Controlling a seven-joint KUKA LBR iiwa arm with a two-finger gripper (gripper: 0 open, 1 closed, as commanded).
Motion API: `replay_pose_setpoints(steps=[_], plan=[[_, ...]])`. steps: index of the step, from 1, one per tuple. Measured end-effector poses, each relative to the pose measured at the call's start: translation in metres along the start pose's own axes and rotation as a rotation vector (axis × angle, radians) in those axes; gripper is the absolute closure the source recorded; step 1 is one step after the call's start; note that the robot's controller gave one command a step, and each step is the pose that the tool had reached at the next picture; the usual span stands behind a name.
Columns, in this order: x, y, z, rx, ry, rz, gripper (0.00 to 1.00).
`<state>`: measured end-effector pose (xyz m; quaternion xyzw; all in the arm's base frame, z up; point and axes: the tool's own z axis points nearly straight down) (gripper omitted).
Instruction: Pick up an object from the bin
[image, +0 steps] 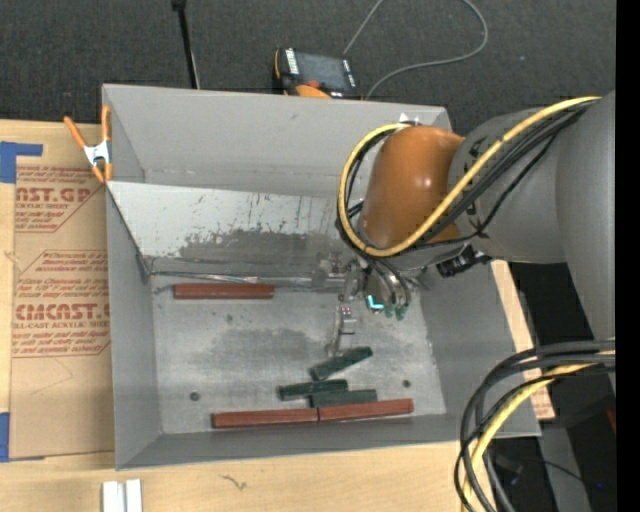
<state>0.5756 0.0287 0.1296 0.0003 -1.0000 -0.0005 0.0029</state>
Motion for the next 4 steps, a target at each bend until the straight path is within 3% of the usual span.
replay_pose_setpoints(steps=[1, 2, 3, 4], plan=[[0.067, -0.039, 0.064, 0.001, 0.003, 0.084, 0.00], [0.063, -0.037, 0.058, 0.000, -0.004, 0.079, 1.00], [0.067, -0.032, -0.072, 0.001, -0.015, 0.010, 1.00], [0.069, -0.032, -0.068, 0.001, -0.008, 0.010, 0.00]])
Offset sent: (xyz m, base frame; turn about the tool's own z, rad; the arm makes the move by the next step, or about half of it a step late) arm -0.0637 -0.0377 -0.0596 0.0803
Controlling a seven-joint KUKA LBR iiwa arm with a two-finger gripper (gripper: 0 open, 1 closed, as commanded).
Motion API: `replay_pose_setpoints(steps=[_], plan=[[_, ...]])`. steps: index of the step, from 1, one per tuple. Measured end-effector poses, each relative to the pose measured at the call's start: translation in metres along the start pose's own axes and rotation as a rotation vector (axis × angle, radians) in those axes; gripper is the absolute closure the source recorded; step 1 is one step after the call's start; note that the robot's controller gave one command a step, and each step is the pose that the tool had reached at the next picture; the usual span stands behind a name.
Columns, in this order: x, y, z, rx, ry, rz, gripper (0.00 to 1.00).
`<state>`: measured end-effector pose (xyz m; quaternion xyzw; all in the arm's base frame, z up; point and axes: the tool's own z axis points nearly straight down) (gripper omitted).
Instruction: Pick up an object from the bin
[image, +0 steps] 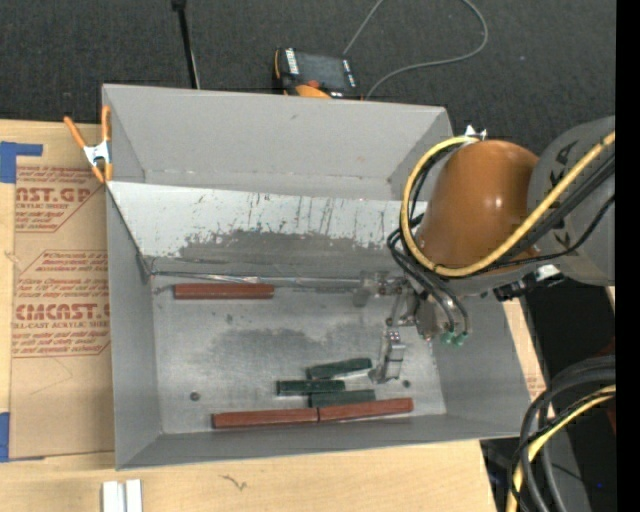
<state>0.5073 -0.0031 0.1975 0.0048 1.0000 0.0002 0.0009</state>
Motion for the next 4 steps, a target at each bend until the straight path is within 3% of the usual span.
replay_pose_setpoints(steps=[1, 2, 3, 4], plan=[[0.005, -0.002, 0.130, -0.001, 0.007, -0.357, 0.00], [-0.001, -0.002, 0.124, 0.001, -0.016, -0.354, 1.00], [0.000, 0.010, 0.034, 0.001, -0.007, -0.286, 1.00], [0.002, 0.010, 0.039, -0.001, 0.000, -0.286, 0.00]])
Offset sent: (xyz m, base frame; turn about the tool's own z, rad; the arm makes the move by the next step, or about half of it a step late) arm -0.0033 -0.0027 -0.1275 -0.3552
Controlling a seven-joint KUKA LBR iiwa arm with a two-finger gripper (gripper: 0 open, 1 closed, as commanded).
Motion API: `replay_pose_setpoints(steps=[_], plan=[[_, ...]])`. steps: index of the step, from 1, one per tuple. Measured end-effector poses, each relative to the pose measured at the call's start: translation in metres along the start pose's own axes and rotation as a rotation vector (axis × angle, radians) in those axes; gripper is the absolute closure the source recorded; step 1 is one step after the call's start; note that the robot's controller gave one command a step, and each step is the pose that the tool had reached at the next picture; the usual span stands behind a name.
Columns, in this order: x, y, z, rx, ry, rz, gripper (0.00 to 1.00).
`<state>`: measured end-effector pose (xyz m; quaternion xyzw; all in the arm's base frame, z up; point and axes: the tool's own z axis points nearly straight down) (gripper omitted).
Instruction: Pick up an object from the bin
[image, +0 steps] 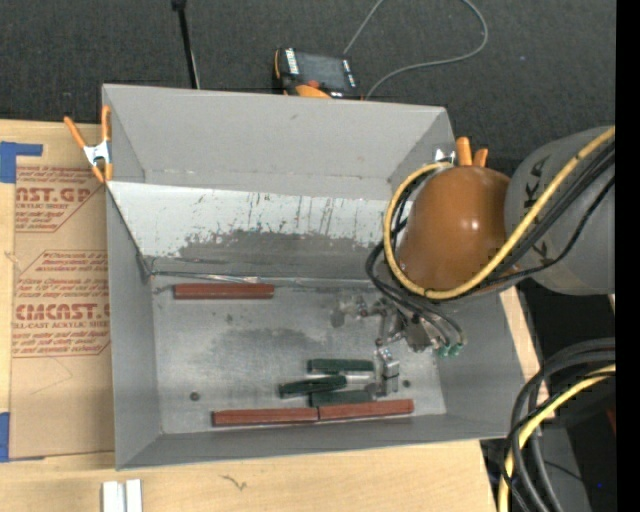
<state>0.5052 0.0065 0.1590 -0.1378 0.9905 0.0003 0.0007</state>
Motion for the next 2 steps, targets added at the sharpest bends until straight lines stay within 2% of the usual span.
replay_pose_setpoints(steps=[1, 2], plan=[[-0.0111, -0.0153, 0.0918, -0.001, 0.006, 0.140, 0.00], [-0.0134, -0.0157, 0.0865, 0.000, 0.002, 0.138, 1.00]])
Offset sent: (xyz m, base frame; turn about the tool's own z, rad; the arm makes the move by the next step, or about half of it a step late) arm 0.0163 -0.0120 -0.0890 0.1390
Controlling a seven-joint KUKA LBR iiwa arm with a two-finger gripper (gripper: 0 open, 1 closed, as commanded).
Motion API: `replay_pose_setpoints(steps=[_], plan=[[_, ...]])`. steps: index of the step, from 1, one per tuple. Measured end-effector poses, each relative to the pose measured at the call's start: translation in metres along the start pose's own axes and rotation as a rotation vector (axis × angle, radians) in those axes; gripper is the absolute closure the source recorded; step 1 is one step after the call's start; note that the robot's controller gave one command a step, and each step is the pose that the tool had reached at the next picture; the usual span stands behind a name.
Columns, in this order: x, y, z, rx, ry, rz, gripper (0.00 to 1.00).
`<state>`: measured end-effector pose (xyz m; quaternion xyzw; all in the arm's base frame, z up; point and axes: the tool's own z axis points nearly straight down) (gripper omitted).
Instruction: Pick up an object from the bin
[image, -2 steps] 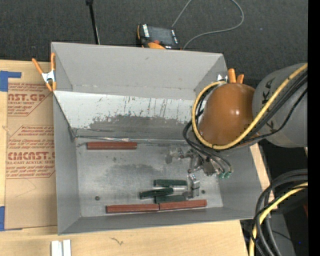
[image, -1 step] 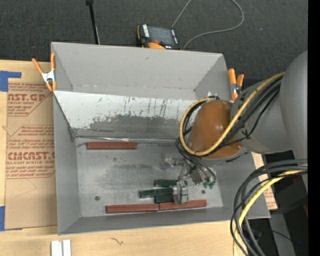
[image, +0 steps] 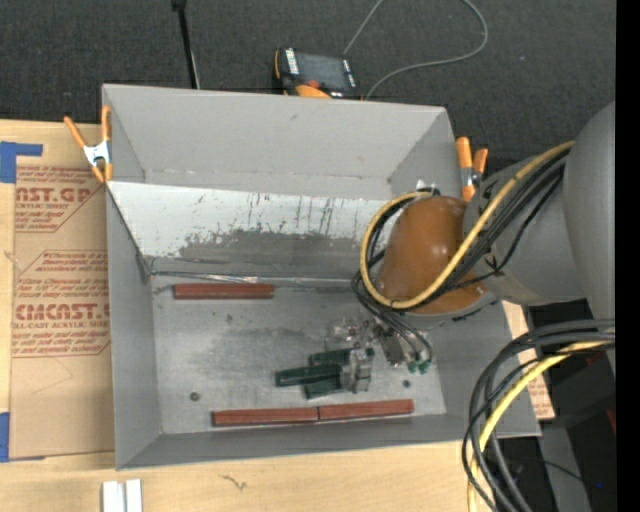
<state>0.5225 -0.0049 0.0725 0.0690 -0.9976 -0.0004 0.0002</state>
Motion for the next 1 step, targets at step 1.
replay_pose_setpoints(steps=[1], plan=[[-0.0197, -0.0204, -0.1464, 0.003, -0.012, 0.063, 1.00]])
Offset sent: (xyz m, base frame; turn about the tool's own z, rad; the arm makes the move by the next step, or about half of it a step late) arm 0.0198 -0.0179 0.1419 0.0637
